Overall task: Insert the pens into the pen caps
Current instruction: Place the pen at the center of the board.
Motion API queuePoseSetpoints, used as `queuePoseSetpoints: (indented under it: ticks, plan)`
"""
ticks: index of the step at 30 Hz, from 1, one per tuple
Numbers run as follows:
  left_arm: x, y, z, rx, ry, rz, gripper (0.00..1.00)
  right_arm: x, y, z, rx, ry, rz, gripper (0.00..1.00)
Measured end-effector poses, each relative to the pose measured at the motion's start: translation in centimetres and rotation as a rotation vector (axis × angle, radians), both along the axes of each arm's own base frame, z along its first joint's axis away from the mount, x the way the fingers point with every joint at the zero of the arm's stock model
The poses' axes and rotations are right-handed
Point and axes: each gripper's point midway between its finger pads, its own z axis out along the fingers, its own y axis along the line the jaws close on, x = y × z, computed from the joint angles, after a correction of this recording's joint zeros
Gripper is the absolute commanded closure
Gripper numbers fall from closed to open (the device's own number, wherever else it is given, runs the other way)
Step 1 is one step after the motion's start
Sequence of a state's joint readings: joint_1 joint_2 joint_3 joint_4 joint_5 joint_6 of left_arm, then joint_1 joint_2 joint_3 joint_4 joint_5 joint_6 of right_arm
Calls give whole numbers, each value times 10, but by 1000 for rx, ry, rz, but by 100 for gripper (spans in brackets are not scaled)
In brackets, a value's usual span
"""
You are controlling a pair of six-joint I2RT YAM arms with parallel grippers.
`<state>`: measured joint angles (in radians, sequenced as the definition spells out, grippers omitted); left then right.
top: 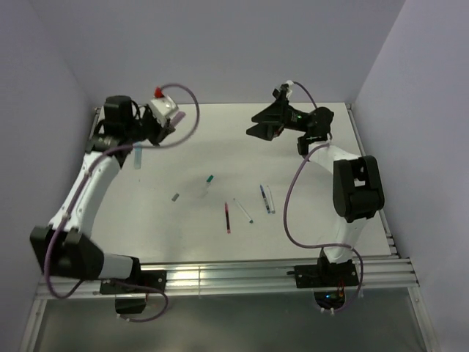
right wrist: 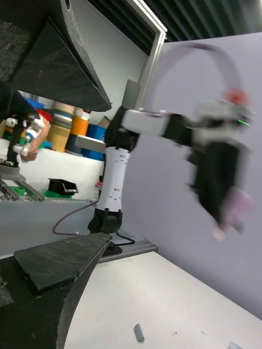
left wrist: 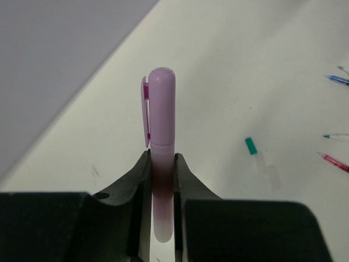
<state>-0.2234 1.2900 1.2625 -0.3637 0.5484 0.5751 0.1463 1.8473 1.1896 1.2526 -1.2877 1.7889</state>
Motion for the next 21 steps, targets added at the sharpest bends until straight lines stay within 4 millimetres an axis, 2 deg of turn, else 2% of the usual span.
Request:
queuePoseSetpoints:
  ticks: [2, 3, 5, 7, 10, 12, 15, 21]
  plan:
    - [33, 39, -23, -56, 179, 156, 100, -6, 1, -2, -4, -2, 4, 0]
    - [49, 63, -41, -86, 285, 236, 100, -8, 2, -4, -7, -3, 4, 0]
    - [64, 97, -67, -128, 415, 346, 99, -11, 4, -8, -16, 1, 3, 0]
    - [71, 144, -112, -173, 587, 498, 100, -13, 5, -14, -27, 13, -1, 0]
    - [61, 198, -155, -189, 738, 676, 100, -14, 9, -28, -67, 50, -24, 0]
    - [54, 223, -169, -172, 776, 766, 99, -12, 12, -36, -107, 52, -52, 0]
    - [53, 253, -176, -123, 776, 895, 99, -13, 17, -49, -163, 60, -78, 0]
    - [67, 283, -183, -81, 732, 1091, 98, -12, 20, -67, -222, 78, -91, 0]
